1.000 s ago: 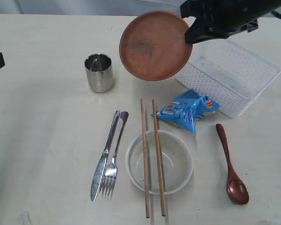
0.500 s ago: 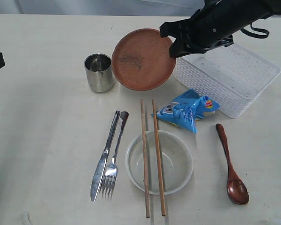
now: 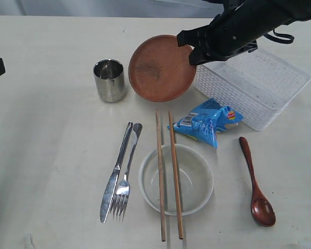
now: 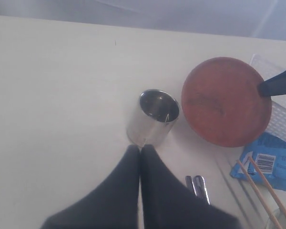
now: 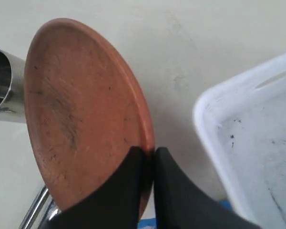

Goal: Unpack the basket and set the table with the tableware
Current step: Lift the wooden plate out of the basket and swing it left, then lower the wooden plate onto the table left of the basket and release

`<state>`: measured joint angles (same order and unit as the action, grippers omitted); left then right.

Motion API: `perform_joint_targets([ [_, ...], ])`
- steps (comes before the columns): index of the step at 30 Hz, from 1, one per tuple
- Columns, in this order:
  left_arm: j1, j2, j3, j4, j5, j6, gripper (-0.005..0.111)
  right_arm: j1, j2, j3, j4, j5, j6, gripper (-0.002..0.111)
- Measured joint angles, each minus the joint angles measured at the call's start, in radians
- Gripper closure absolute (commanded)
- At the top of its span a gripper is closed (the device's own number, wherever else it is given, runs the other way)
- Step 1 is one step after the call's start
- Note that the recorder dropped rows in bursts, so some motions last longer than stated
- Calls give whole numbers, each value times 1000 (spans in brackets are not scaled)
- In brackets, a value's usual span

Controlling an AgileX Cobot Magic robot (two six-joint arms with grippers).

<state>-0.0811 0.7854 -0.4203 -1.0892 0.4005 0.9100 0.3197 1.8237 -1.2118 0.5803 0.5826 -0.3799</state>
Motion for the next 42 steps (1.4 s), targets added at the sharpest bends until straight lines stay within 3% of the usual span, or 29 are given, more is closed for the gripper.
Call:
perform_joint_targets([
  [11, 0, 0, 0, 0, 0, 0, 107, -2, 23, 0, -3, -8, 0, 109],
  [22, 0, 0, 0, 0, 0, 0, 107, -68, 23, 0, -26, 6, 22, 109],
  [42, 0, 0, 0, 0, 0, 0, 107, -57, 71, -2, -25, 30, 22, 109],
])
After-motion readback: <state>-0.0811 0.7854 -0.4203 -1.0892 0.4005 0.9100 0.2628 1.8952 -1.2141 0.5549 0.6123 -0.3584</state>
